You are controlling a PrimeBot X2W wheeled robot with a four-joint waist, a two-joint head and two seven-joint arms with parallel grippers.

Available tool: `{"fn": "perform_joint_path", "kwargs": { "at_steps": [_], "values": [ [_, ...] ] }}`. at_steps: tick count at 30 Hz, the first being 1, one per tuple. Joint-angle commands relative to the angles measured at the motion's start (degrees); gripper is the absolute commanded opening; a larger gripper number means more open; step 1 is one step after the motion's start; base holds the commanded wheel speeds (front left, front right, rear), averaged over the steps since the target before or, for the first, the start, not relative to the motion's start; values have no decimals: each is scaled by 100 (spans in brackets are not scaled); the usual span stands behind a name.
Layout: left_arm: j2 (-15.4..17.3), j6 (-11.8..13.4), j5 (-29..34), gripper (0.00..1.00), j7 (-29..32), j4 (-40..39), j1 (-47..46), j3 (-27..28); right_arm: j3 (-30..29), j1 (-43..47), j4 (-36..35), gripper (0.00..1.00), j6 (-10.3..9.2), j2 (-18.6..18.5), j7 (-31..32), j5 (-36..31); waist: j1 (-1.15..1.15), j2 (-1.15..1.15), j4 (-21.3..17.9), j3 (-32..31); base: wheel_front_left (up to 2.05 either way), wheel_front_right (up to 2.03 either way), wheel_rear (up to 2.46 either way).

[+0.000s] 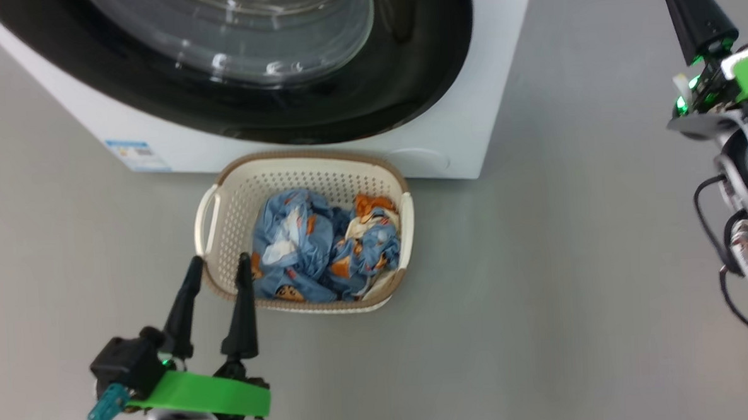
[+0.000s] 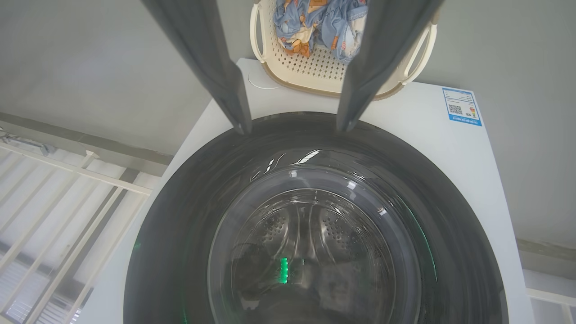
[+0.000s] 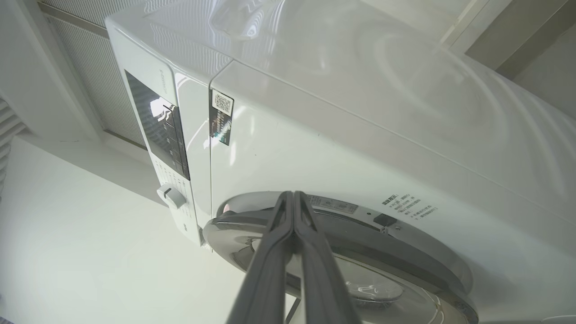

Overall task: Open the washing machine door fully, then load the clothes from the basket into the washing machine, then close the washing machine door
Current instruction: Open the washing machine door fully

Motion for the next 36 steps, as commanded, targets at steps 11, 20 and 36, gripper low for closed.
{"fn": "perform_joint_path", "kwargs": {
  "at_steps": [11, 20, 36],
  "values": [
    [-98, 2, -198, 100, -37, -311, -635, -234, 18, -1127, 522, 0, 33, -379, 1839, 357, -1, 0, 769, 1102, 0, 0, 0],
    [-122, 2, -296, 100, -37, -351, -879, -385, 30, -1825, 792, 0, 33, -322, 2518, 362, -1, 0, 907, 1522, 0, 0, 0],
    [-126, 2, -576, 100, -37, -390, -1121, -583, 169, -2479, 1090, 0, 33, -191, 2935, 11, -1, 0, 1093, 1853, 0, 0, 0]
  ]
}}
